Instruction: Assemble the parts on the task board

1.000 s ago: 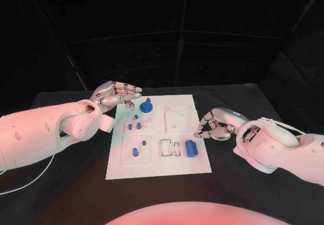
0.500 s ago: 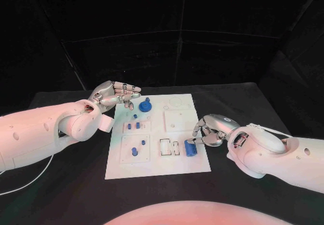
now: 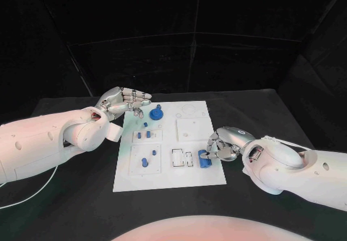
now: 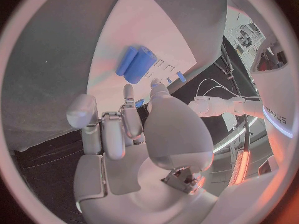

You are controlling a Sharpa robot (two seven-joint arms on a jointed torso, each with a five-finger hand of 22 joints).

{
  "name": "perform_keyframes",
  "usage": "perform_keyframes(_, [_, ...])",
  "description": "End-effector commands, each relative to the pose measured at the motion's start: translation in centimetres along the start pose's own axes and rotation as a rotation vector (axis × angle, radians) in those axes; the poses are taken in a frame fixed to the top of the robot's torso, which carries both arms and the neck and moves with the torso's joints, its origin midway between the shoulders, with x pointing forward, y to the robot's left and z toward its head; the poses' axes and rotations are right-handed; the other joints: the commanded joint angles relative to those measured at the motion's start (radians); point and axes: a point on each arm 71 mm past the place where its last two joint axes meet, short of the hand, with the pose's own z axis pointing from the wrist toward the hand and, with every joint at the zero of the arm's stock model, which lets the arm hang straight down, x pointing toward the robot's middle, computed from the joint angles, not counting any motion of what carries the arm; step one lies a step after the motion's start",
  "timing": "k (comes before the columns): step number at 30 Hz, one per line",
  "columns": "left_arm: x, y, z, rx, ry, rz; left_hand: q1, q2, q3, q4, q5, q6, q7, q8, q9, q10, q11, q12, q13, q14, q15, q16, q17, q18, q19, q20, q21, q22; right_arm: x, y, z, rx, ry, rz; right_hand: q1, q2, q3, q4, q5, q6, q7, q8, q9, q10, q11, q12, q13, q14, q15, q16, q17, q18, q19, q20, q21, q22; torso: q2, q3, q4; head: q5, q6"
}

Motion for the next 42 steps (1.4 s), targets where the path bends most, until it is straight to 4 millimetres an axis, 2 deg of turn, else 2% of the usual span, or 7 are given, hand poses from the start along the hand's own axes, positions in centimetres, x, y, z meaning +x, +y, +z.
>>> perform_keyframes(1, [0.1, -0.2, 0.0, 0.015, 0.009, -0.01, -0.004, 0.009, -0.006, 0.002, 0.0, -0.002, 0.006, 0.005, -0.001, -0.005, 0.0, 0.005, 0.001, -0.007, -0.002, -0.004, -0.002, 0.013, -0.006, 0.0, -0.005, -0.001, 0.3, 0.0, 0.0, 0.007, 0.025, -0.025, 0.0, 0.003, -0.004, 0.007, -0.004, -0.005, -0.003, 0.009, 0.003, 0.001, -0.009, -0.004, 0.001, 0.08, -0.005, 0.005, 0.144, -0.008, 0.001, -0.003, 0.004, 0.001, 0.001, -0.0006, 0.0007, 0.002, -0.002])
perform_keyframes(6, [0.1, -0.1, -0.1, 0.01, 0.013, -0.012, -0.006, 0.01, -0.008, 0.003, 0.0, -0.002, 0.006, 0.005, -0.001, -0.006, -0.001, 0.006, 0.001, -0.008, -0.002, -0.004, -0.002, 0.013, -0.006, 0.001, -0.006, -0.002, 0.7, 0.1, 0.1, 0.006, 0.041, -0.03, -0.001, 0.005, -0.007, 0.01, -0.004, -0.005, -0.004, 0.013, 0.008, 0.002, -0.01, -0.004, 0.003, 0.08, -0.005, 0.005, 0.144, -0.008, 0.002, -0.003, 0.005, 0.002, 0.002, -0.0007, 0.0009, 0.002, 0.001])
perform_keyframes(11, [0.1, -0.1, -0.1, 0.008, 0.015, -0.013, -0.007, 0.01, -0.008, 0.004, 0.0, -0.002, 0.006, 0.005, -0.001, -0.007, 0.0, 0.006, 0.001, -0.008, -0.001, -0.004, -0.002, 0.013, -0.006, 0.001, -0.006, -0.002, 1.0, 0.3, 0.2, 0.002, 0.051, -0.03, -0.004, 0.008, -0.01, 0.012, -0.004, -0.006, -0.005, 0.018, 0.014, -0.001, -0.011, -0.009, -0.001, 0.079, -0.006, 0.003, 0.141, -0.007, 0.0, -0.004, 0.002, -0.002, 0.001, -0.0002, 0.0006, 0.009, -0.003])
perform_keyframes(18, [0.1, -0.1, -0.1, 0.008, 0.015, -0.013, -0.007, 0.01, -0.008, 0.004, 0.0, -0.002, 0.006, 0.005, -0.001, -0.007, 0.0, 0.006, 0.001, -0.008, -0.001, -0.004, -0.002, 0.013, -0.006, 0.001, -0.006, -0.002, 1.2, 0.5, 0.4, 0.001, 0.059, -0.033, -0.006, 0.01, -0.011, 0.013, -0.003, -0.007, -0.005, 0.02, 0.016, -0.002, -0.011, -0.01, -0.002, 0.078, -0.006, 0.002, 0.14, -0.007, 0.0, -0.004, 0.002, -0.001, 0.001, -0.0004, 0.0008, 0.011, -0.006])
perform_keyframes(29, [0.1, -0.1, -0.2, 0.008, 0.02, -0.016, -0.02, 0.009, -0.016, 0.011, -0.001, -0.006, 0.007, 0.005, -0.002, -0.015, 0.002, 0.008, 0.001, -0.009, 0.001, -0.003, -0.004, 0.013, -0.006, 0.003, -0.01, -0.004, 1.7, 1.0, 0.9, -0.003, 0.059, -0.028, -0.004, 0.015, -0.013, 0.011, 0.001, -0.012, -0.005, 0.022, 0.021, -0.002, -0.011, -0.011, -0.001, 0.078, -0.006, 0.002, 0.139, -0.007, -0.002, -0.004, 0.001, -0.004, 0.0, -0.0004, 0.0005, 0.015, -0.006])
perform_keyframes(37, [0.1, -0.1, -0.3, 0.007, 0.022, -0.017, -0.025, 0.009, -0.018, 0.014, -0.001, -0.008, 0.007, 0.005, -0.002, -0.017, 0.002, 0.009, 0.001, -0.01, 0.001, -0.003, -0.004, 0.013, -0.006, 0.003, -0.012, -0.005, 2.6, 1.4, 1.2, -0.006, 0.076, -0.027, -0.003, 0.019, -0.022, 0.011, 0.0, -0.034, 0.0, 0.021, 0.029, -0.009, -0.008, -0.021, -0.007, 0.077, -0.004, 0.0, 0.136, -0.006, -0.008, -0.003, -0.006, -0.014, 0.0, -0.0007, 0.0017, 0.015, -0.008])
perform_keyframes(42, [0.0, -0.1, -0.3, 0.007, 0.022, -0.017, -0.025, 0.009, -0.018, 0.014, -0.001, -0.008, 0.007, 0.005, -0.002, -0.017, 0.002, 0.009, 0.001, -0.01, 0.001, -0.003, -0.004, 0.013, -0.006, 0.003, -0.012, -0.005, 3.0, 1.7, 1.4, -0.009, 0.093, -0.032, -0.005, 0.02, -0.032, 0.012, -0.002, -0.056, 0.006, 0.013, 0.032, -0.016, -0.002, -0.03, -0.012, 0.077, 0.0, -0.001, 0.136, -0.005, -0.013, 0.0, -0.011, -0.021, 0.001, -0.0004, 0.0001, 0.016, -0.008])
